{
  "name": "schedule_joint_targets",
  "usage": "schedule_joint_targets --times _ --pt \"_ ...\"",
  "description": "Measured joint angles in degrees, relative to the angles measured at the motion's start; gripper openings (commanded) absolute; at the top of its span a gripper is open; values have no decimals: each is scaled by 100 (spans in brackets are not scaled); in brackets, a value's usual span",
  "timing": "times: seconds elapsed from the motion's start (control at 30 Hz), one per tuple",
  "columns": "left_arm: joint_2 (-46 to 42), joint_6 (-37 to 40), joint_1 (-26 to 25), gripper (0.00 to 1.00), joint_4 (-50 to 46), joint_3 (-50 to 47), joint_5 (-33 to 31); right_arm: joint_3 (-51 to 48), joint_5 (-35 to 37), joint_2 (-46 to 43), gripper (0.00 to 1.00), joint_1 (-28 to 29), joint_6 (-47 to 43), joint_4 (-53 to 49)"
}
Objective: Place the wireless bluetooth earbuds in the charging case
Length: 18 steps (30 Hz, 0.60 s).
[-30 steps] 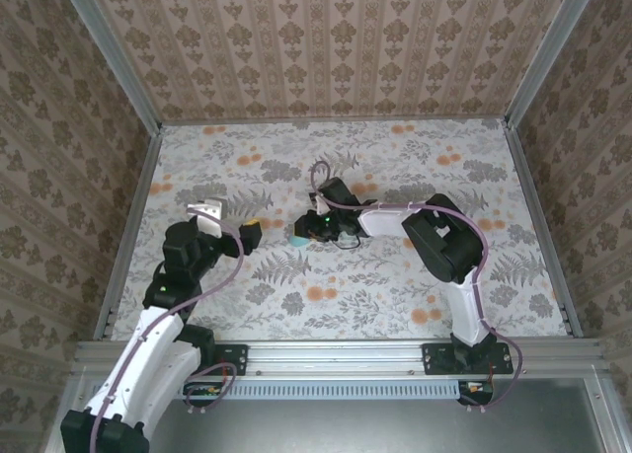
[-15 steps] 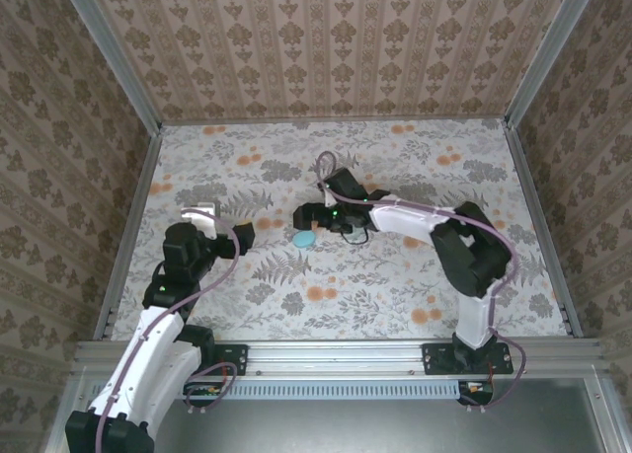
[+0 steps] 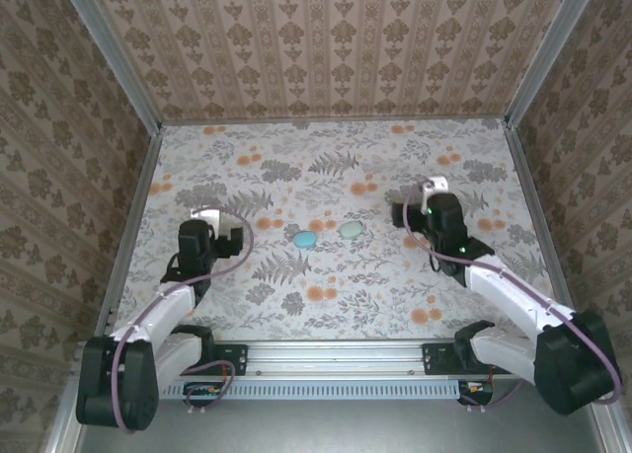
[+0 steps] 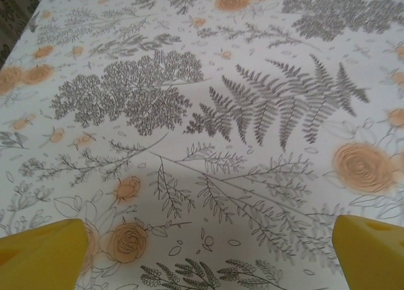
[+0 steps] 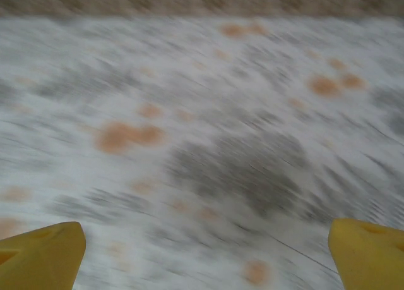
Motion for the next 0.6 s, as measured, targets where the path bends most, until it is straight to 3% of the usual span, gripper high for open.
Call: schedule_joint_targets --times 0.13,0.3,0.5,0.6 --pt "697 210 210 100 1375 -363 81 -931 -17 116 100 -868 -315 796" --pt "1635 442 459 100 2852 -273 354 -1051 -378 866 100 -1235 -584 2468" --pt "2802 542 522 100 3473 275 592 -789 -686 2378 100 -1335 -601 3985" --pt "2951 531 623 100 3281 562 693 -752 -750 2621 100 -1392 -575 3976"
